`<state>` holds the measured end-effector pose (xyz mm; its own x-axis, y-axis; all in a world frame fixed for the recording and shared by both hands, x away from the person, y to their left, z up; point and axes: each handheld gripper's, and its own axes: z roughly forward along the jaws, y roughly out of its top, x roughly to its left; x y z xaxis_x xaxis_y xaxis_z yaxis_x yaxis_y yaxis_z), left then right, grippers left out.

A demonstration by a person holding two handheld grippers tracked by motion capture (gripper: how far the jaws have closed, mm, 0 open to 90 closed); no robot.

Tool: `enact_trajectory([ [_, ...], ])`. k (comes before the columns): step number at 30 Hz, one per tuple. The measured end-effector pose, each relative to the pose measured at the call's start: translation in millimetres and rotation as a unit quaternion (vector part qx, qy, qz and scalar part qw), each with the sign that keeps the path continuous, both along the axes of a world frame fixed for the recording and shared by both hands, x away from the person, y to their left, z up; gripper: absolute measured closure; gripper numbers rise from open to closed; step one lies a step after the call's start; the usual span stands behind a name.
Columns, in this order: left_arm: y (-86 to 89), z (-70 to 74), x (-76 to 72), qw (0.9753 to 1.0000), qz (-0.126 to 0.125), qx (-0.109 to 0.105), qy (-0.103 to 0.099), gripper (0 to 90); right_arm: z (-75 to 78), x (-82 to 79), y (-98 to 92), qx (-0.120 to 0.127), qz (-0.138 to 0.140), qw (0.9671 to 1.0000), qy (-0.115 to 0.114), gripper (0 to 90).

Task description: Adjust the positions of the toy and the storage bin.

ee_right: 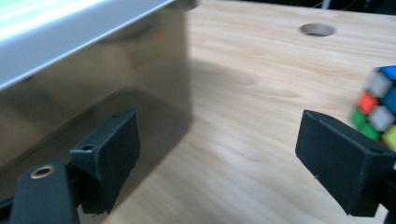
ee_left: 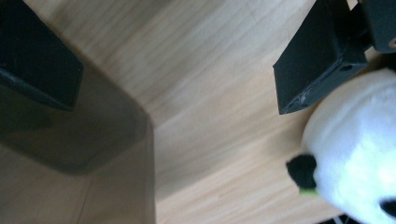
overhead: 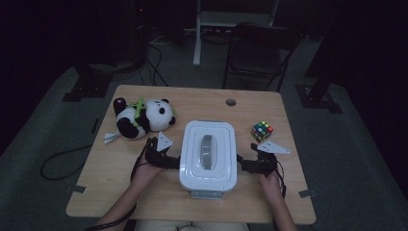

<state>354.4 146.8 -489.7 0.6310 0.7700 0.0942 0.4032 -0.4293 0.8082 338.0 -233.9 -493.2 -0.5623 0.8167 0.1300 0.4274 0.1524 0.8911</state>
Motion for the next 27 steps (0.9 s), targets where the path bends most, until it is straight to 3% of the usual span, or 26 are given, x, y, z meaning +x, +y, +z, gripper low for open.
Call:
enact_trajectory([
  [4,8.8,-3.4,-2.5,0.9999,-0.002,-0.001,0.010,2.0,2.7,5.6,-18.6,0.010,-0.026,0.9996,-0.009,13.4],
  [7,14.1,-6.2,-4.4,0.9998,0.003,0.001,0.018,2.0,5.1,10.3,-29.4,0.003,-0.033,0.9994,-0.011,13.5],
  [12,23.1,-11.2,-8.6,0.9995,0.003,0.003,0.033,2.0,6.1,19.4,-46.2,0.012,-0.053,0.9984,-0.017,13.2],
  [16,28.1,-13.3,-12.9,0.9993,0.002,0.011,0.035,2.0,6.5,28.1,-55.5,0.021,-0.071,0.9972,0.007,12.3],
  [18,30.9,-13.9,-16.1,0.9992,0.000,0.013,0.038,2.1,6.8,32.0,-56.6,0.004,-0.079,0.9968,0.006,11.2],
  [21,34.1,-14.4,-20.6,0.9990,-0.004,0.021,0.038,2.0,6.3,39.0,-59.8,0.007,-0.075,0.9971,0.009,11.2],
  [27,41.7,-16.0,-28.6,0.9989,-0.003,0.020,0.042,2.0,3.9,57.1,-64.5,-0.018,-0.096,0.9952,0.013,11.2],
])
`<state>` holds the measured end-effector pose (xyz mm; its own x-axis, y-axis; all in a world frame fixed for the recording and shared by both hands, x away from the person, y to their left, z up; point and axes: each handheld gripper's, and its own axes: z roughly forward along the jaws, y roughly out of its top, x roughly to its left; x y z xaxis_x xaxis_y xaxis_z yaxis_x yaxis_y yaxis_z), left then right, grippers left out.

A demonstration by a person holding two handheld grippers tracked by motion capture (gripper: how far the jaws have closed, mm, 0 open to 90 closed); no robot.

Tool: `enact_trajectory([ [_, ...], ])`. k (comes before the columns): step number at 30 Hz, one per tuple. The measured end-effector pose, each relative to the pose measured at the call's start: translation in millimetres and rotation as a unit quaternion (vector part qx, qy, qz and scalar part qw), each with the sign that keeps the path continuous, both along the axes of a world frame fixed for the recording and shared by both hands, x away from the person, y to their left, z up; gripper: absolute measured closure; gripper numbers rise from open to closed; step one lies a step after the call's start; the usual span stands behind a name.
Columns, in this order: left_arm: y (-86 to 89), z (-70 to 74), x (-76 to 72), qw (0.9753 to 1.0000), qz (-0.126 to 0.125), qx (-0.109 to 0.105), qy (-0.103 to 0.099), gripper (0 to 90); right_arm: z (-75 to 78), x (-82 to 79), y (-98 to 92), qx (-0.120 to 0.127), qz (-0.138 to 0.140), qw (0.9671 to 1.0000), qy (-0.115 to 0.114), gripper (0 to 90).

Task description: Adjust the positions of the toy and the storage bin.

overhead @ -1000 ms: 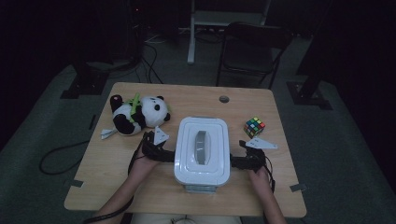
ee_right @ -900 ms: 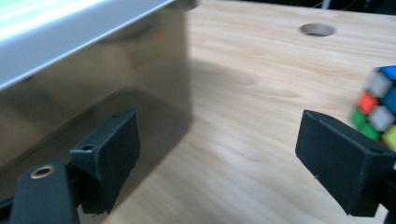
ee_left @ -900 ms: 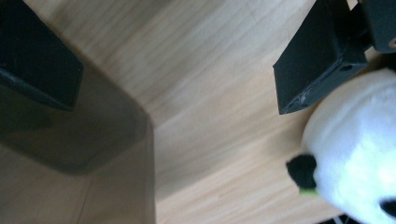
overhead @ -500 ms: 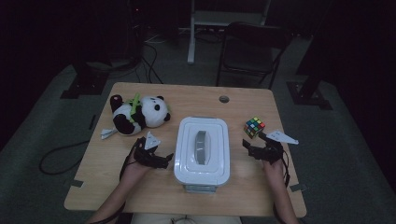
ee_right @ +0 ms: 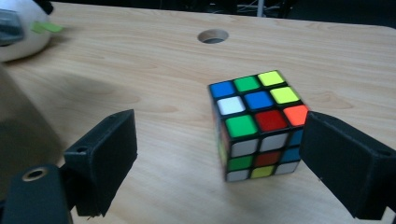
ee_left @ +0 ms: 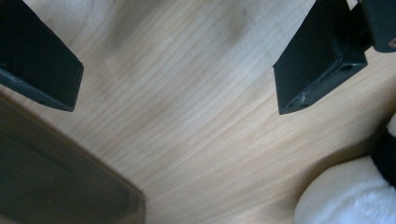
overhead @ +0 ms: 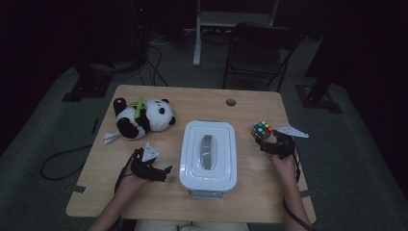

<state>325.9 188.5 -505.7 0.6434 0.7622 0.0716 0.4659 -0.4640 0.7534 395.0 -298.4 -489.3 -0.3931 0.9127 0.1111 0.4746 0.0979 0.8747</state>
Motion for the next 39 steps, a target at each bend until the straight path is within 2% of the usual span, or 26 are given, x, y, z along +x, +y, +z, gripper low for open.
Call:
enact_trajectory([
  [5,8.3,-2.1,-4.2,1.0000,0.003,0.002,0.004,2.0,-4.9,14.9,-4.9,-0.013,-0.022,0.9995,0.019,11.2],
  [11,17.9,-5.8,-7.5,0.9999,0.012,0.002,0.011,2.0,-13.4,30.0,-11.4,-0.011,-0.025,0.9986,0.046,11.2],
  [15,22.2,-7.6,-7.8,0.9998,0.018,-0.002,0.012,2.0,-21.6,35.8,-10.1,-0.006,-0.015,0.9979,0.062,11.2],
  [18,23.0,-7.9,-8.5,0.9998,0.019,-0.003,0.012,2.0,-25.8,37.8,-5.2,-0.019,-0.018,0.9976,0.064,11.5],
  [22,24.9,-9.2,-8.4,0.9997,0.021,-0.001,0.013,2.0,-28.5,43.1,-0.6,-0.028,-0.019,0.9966,0.075,15.8],
  [24,26.0,-9.7,-8.2,0.9997,0.022,-0.001,0.013,2.0,-28.3,44.7,1.0,-0.038,-0.025,0.9962,0.074,23.7],
  [25,26.0,-9.7,-8.2,0.9997,0.022,-0.001,0.013,2.0,-28.3,44.7,1.0,-0.038,-0.025,0.9962,0.074,23.7],
  [28,27.1,-9.6,-8.2,0.9997,0.023,-0.002,0.012,2.0,-28.1,44.7,0.2,-0.036,-0.026,0.9961,0.077,33.6],
  [32,28.4,-9.6,-7.9,0.9996,0.025,-0.007,0.012,2.0,-27.1,39.9,1.0,-0.043,-0.028,0.9961,0.071,33.8],
  [38,30.3,-9.3,-8.1,0.9996,0.027,-0.006,0.011,2.0,-26.0,30.7,-2.9,-0.032,-0.033,0.9968,0.065,33.9],
  [39,30.5,-9.1,-8.3,0.9995,0.028,-0.006,0.010,2.0,-25.0,23.8,-5.4,-0.032,-0.037,0.9971,0.058,33.9],
])
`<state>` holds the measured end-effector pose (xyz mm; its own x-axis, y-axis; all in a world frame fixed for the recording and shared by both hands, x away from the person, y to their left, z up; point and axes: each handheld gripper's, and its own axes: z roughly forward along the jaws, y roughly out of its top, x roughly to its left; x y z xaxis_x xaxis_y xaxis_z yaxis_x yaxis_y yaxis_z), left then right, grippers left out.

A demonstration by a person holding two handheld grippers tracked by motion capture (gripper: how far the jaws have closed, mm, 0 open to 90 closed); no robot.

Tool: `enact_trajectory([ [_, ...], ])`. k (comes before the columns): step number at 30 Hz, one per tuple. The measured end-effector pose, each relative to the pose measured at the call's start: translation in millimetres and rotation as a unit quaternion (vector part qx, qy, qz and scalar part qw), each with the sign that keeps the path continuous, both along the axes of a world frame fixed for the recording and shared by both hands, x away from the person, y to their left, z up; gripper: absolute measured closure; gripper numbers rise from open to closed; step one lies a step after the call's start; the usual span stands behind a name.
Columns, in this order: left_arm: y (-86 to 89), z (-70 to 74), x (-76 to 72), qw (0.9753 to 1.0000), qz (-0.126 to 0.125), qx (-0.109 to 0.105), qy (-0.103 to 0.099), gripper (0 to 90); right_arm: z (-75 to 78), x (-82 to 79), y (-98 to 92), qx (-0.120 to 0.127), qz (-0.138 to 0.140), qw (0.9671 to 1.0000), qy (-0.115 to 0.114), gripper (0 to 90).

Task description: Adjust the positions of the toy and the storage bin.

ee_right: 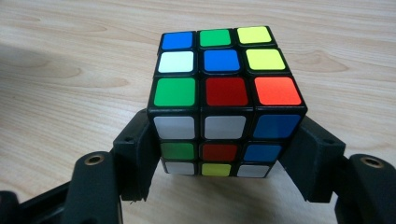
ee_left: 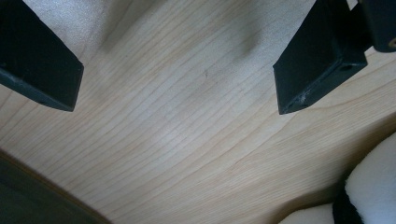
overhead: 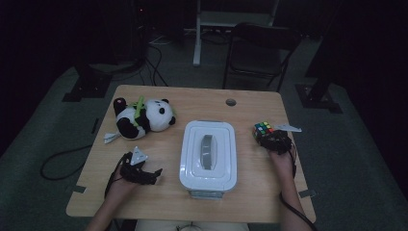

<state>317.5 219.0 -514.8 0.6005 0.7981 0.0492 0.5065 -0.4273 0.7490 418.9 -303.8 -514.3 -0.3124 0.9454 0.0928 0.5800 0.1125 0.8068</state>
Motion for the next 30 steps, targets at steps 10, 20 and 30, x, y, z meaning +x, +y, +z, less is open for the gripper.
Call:
enact_trajectory([
  [10,2.2,1.6,-0.8,1.0000,0.001,0.002,-0.002,2.0,8.9,-46.8,-17.2,-0.008,-0.016,0.9997,-0.020,34.0],
  [20,1.6,2.1,-2.1,1.0000,0.002,0.003,-0.005,2.1,11.7,-94.0,-23.6,-0.009,-0.023,0.9992,-0.032,34.0],
  [30,5.3,1.2,-5.1,0.9998,0.001,0.009,-0.015,2.0,7.9,-130.8,-23.5,-0.019,-0.037,0.9985,-0.034,34.0],
])
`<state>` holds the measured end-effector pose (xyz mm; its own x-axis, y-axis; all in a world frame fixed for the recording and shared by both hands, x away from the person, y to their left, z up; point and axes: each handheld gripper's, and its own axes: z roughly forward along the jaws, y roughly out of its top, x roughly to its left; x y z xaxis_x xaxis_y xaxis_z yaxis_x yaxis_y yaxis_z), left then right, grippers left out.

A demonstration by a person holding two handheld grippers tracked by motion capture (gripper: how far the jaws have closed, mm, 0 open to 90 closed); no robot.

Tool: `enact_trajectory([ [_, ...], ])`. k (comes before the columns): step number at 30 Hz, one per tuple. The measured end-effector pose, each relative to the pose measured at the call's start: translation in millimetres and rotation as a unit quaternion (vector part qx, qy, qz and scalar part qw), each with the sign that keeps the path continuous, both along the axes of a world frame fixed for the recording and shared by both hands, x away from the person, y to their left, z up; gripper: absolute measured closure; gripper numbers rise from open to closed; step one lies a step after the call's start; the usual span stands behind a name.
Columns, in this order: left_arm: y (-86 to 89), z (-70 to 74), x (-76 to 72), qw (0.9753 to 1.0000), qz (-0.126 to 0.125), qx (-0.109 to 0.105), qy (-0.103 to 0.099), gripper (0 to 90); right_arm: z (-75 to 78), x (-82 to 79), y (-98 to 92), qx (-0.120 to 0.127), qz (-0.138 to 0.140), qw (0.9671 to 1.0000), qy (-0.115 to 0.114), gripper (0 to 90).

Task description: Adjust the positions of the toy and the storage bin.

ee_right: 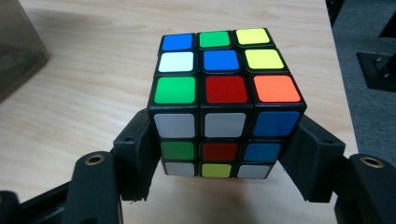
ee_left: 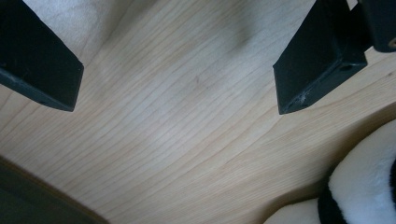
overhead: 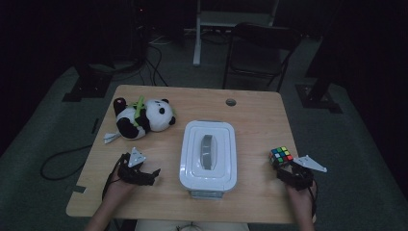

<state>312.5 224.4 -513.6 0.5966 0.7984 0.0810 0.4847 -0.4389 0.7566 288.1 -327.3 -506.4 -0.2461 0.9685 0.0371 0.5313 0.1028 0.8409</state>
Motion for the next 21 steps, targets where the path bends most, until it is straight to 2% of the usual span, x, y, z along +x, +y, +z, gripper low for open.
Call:
enact_trajectory([
  [4,3.9,-0.8,-1.2,1.0000,0.001,0.001,0.000,2.1,-2.8,-14.2,-2.4,-0.005,-0.009,0.9999,-0.001,34.0],
  [10,11.4,-4.2,-4.5,1.0000,0.004,0.004,0.006,2.1,-9.0,-27.6,-9.9,0.011,-0.021,0.9997,0.004,34.0],
  [17,18.6,-7.5,-6.6,0.9998,0.010,0.002,0.017,2.1,-14.1,-29.2,-12.6,0.007,-0.035,0.9993,0.011,33.9],
  [21,18.2,-8.6,-6.3,0.9997,0.007,0.007,0.024,2.1,-15.0,-28.3,-12.1,0.007,-0.028,0.9994,0.018,33.9],
])
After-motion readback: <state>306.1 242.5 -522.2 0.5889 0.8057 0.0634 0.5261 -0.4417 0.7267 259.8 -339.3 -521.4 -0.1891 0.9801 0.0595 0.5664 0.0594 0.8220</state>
